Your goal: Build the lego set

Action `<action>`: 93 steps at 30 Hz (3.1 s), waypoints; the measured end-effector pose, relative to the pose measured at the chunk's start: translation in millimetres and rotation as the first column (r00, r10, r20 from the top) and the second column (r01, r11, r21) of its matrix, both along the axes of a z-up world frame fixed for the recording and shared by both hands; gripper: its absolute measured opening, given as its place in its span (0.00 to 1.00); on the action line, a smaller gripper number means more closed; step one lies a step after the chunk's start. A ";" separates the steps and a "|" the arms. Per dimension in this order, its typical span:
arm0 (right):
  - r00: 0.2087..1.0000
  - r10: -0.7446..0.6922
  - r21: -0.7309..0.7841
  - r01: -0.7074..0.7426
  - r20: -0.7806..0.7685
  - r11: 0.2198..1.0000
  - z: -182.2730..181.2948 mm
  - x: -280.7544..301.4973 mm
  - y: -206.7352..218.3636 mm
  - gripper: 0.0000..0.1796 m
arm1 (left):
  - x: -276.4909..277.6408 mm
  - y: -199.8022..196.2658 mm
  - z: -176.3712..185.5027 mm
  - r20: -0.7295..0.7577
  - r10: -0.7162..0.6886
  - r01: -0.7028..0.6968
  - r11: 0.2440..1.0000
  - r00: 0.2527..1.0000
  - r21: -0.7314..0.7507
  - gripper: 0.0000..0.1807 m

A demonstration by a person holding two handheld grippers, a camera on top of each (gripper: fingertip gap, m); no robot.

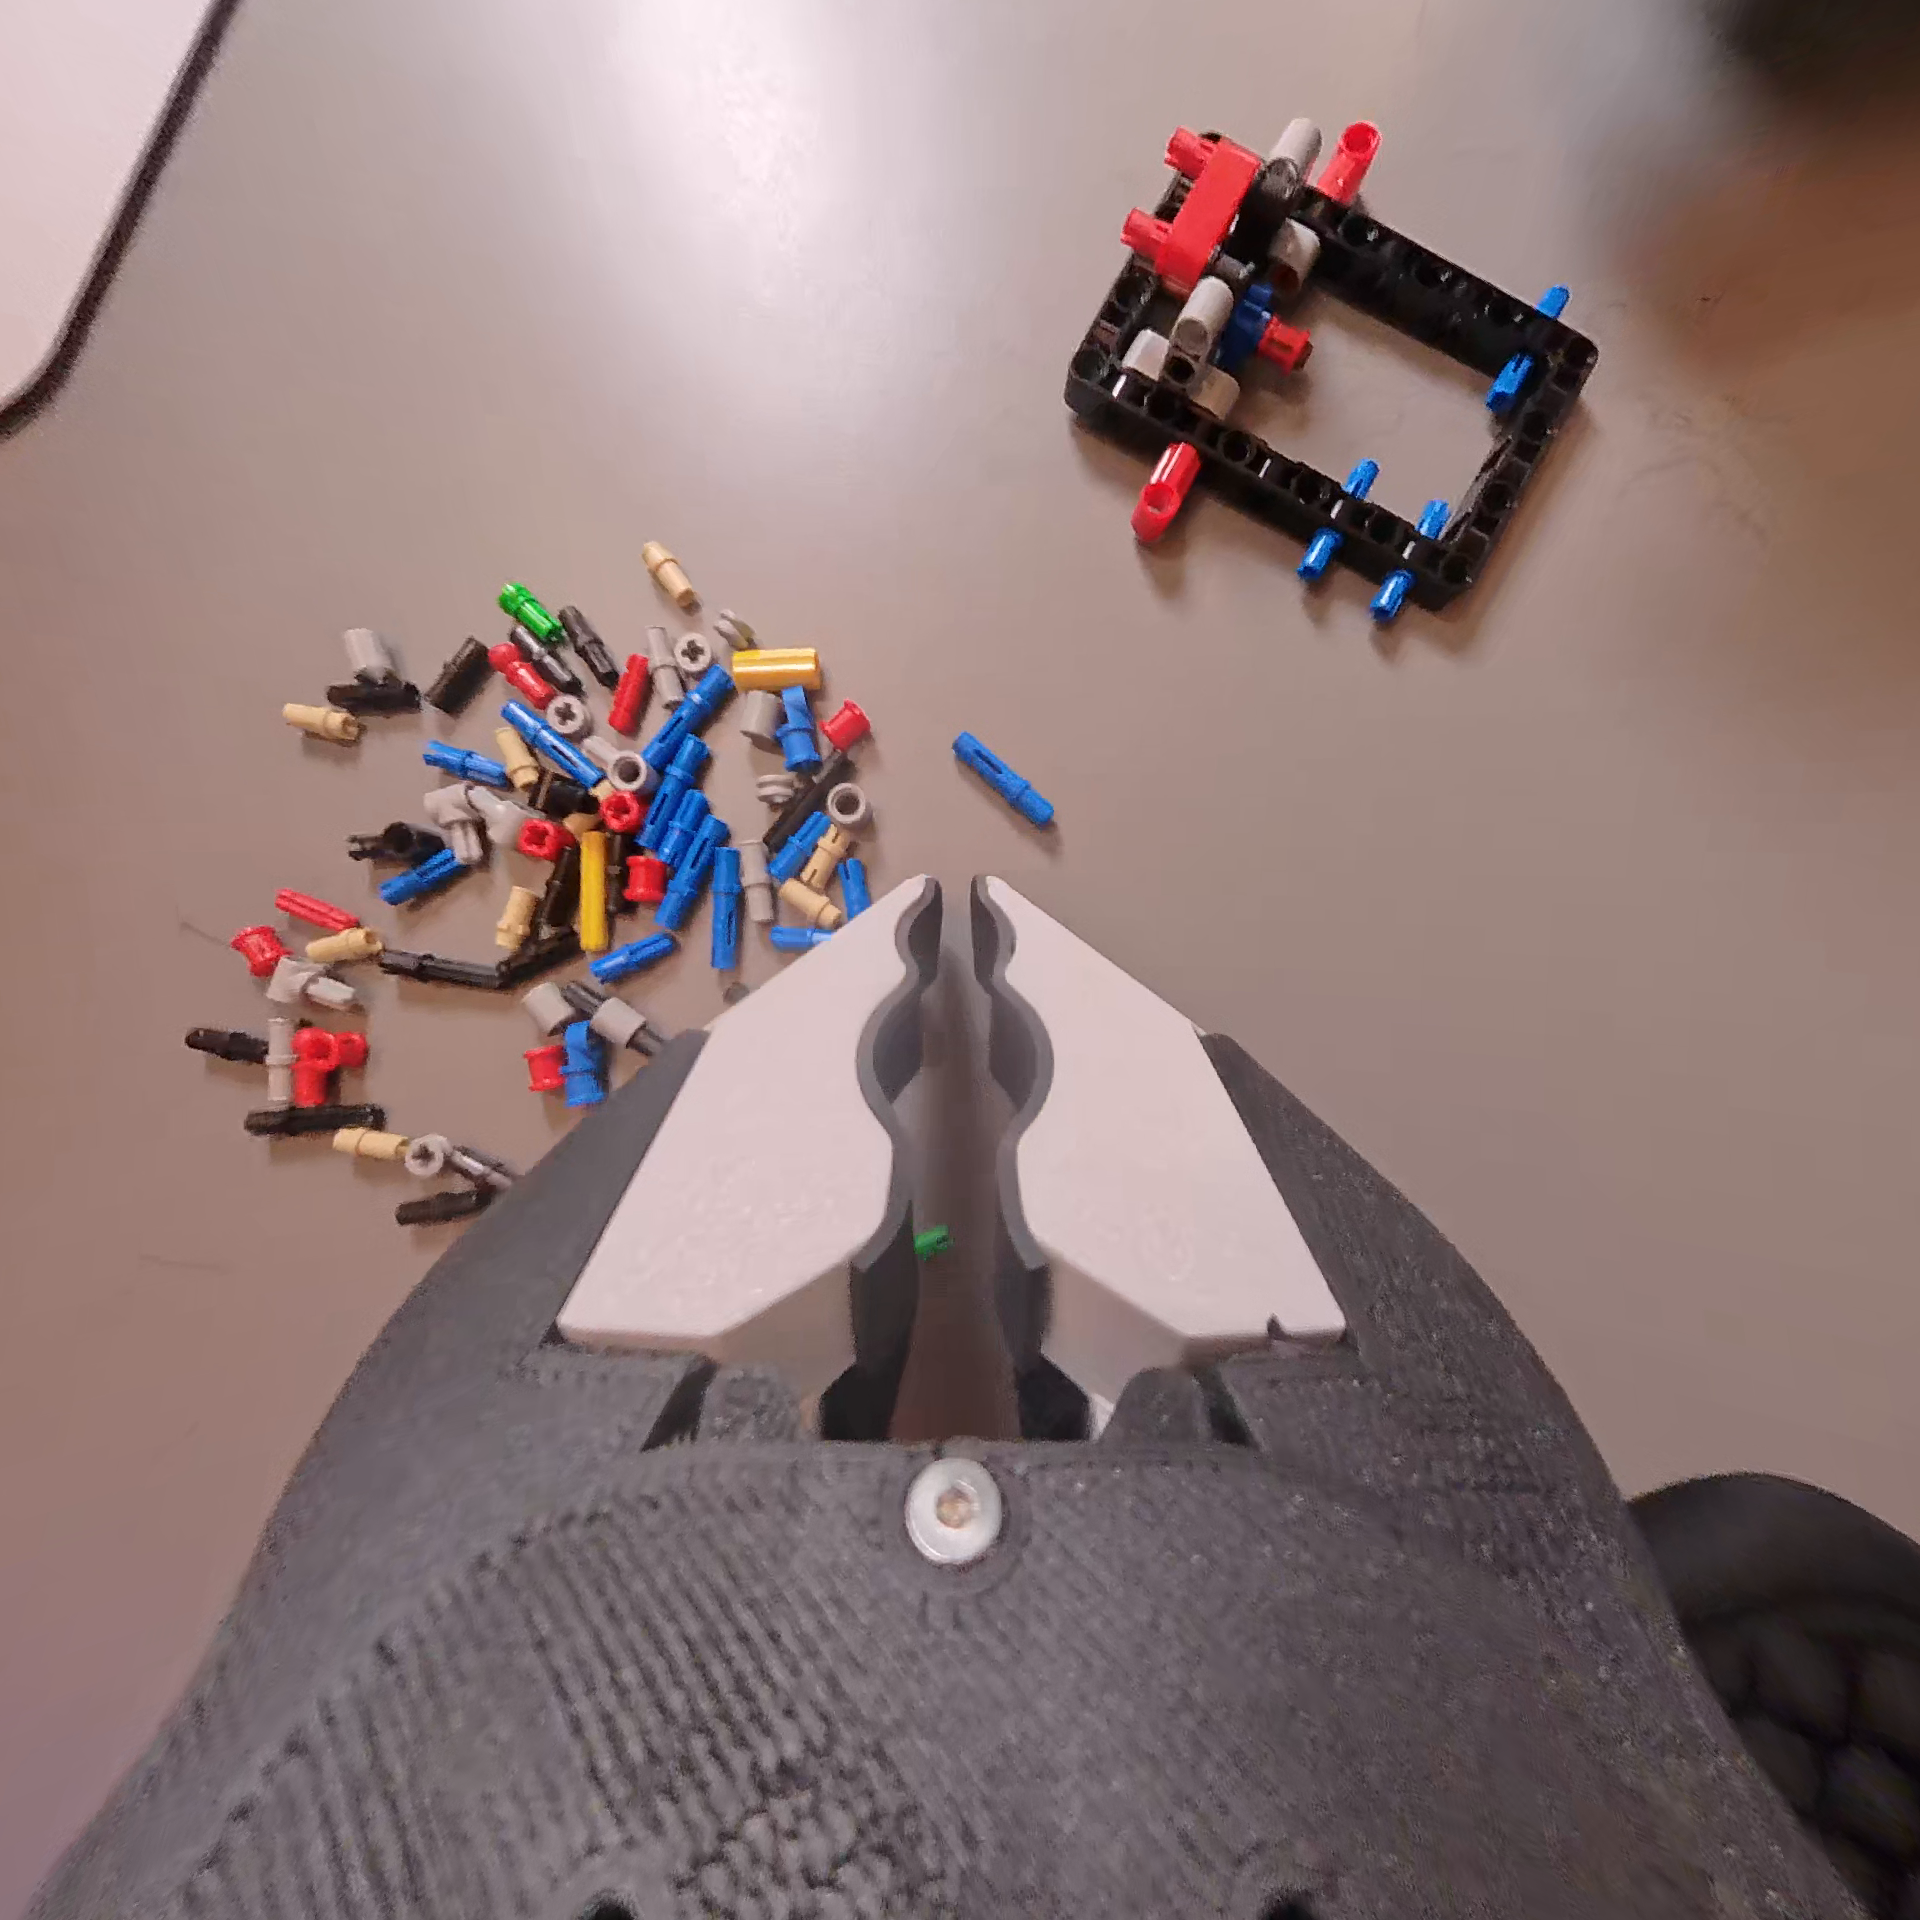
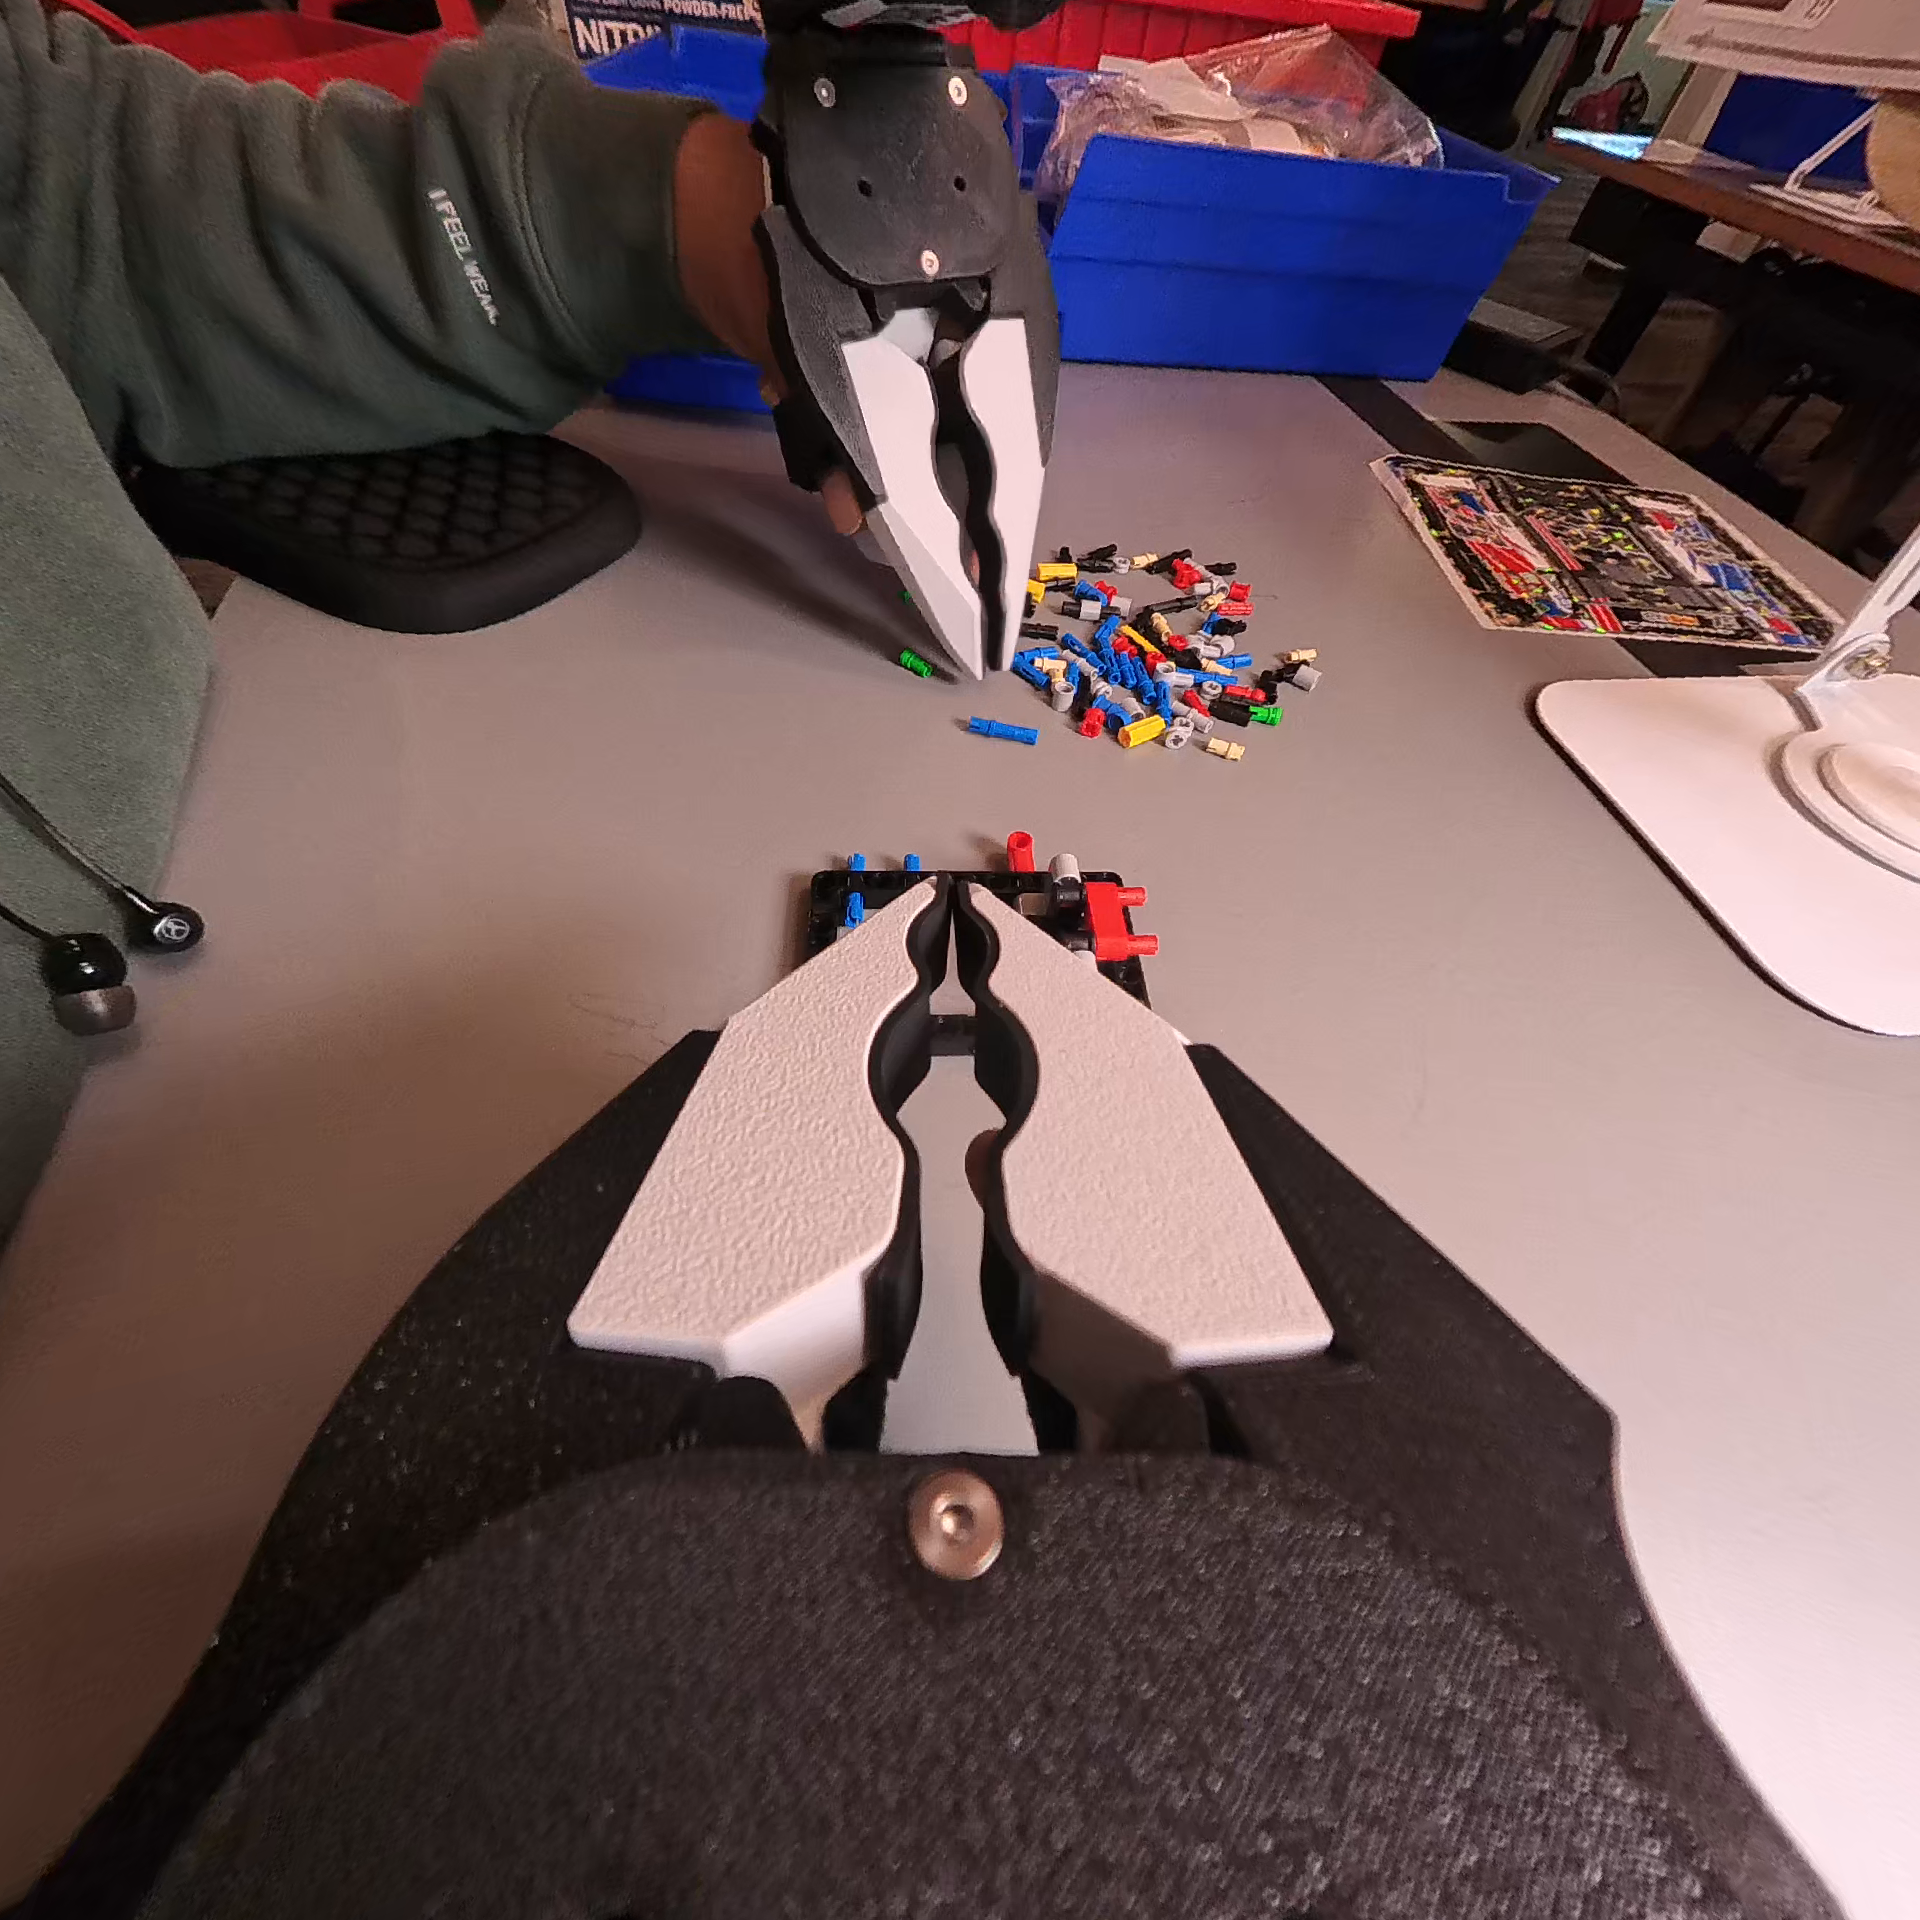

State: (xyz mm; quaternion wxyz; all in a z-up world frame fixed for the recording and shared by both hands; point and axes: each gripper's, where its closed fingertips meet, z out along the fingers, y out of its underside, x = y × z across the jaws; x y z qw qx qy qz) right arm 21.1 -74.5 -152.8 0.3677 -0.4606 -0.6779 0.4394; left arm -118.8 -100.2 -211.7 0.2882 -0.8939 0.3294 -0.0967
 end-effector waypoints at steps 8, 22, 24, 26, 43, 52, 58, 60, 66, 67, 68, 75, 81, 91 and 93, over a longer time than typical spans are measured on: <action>1.000 0.004 0.001 -0.004 0.004 1.000 -1.1 -0.3 -0.9 0.00 | 25.5 16.1 3.1 -0.099 -0.137 0.151 0.976 0.986 0.158 0.14; 1.000 0.017 -0.006 -0.017 0.019 1.000 -4.3 0.4 -2.0 0.00 | 50.8 12.4 -0.6 0.057 -0.296 0.292 0.954 0.954 0.069 0.11; 1.000 0.020 -0.003 -0.019 0.023 1.000 -5.4 0.5 -2.8 0.00 | 52.6 10.7 -0.8 0.064 -0.302 0.298 0.952 0.951 0.065 0.11; 1.000 0.019 -0.005 -0.019 0.024 1.000 -6.0 0.6 -2.5 0.00 | 53.2 8.9 -1.5 0.062 -0.300 0.297 0.953 0.952 0.059 0.07; 0.998 0.031 -0.010 -0.031 0.047 0.999 -13.1 -1.7 -5.8 0.00 | 61.4 31.6 -1.9 0.091 -0.386 0.379 0.921 0.918 0.091 0.18; 0.998 0.031 -0.028 -0.029 0.049 0.999 -14.0 0.4 -2.4 0.00 | 55.3 26.4 -5.0 -0.025 -0.401 0.402 0.913 0.916 0.067 0.04; 0.998 0.026 -0.029 -0.025 0.049 0.999 -14.3 0.3 -1.5 0.00 | 54.4 24.6 -5.2 0.005 -0.357 0.357 0.933 0.934 0.047 0.02; 0.999 0.014 -0.028 -0.013 0.034 1.000 -11.8 -0.2 0.4 0.00 | 56.0 23.9 2.4 0.043 -0.352 0.348 0.934 0.935 0.081 0.02; 0.990 0.048 0.000 -0.049 -0.133 0.999 17.6 -5.6 -13.8 0.13 | 96.5 6.2 63.1 0.370 -0.418 0.362 0.907 0.830 0.213 0.02; 0.986 0.062 0.022 -0.059 -0.153 0.998 20.9 -6.4 -18.9 0.14 | 103.1 3.0 67.0 0.393 -0.433 0.376 0.901 0.811 0.218 0.01; 0.984 0.069 0.044 -0.063 -0.162 0.997 21.9 -7.4 -22.8 0.14 | 109.3 -0.2 70.0 0.413 -0.449 0.391 0.893 0.792 0.222 0.01; 0.981 0.110 0.112 -0.093 -0.158 0.989 17.9 -9.4 -40.2 0.08 | 130.4 -13.3 73.0 0.442 -0.499 0.452 0.866 0.745 0.215 0.01; 0.984 0.106 0.121 -0.089 -0.146 0.989 14.4 -11.3 -42.3 0.04 | 133.4 -17.0 67.3 0.424 -0.507 0.469 0.860 0.750 0.198 0.02; 0.987 0.093 0.062 -0.086 -0.131 0.994 14.6 -12.2 -38.4 0.02 | 133.7 -14.3 70.1 0.464 -0.491 0.448 0.869 0.737 0.209 0.02; 0.987 0.074 0.031 -0.070 -0.143 0.997 21.8 -9.5 -28.5 0.02 | 130.0 -6.6 73.1 0.453 -0.471 0.407 0.882 0.757 0.237 0.06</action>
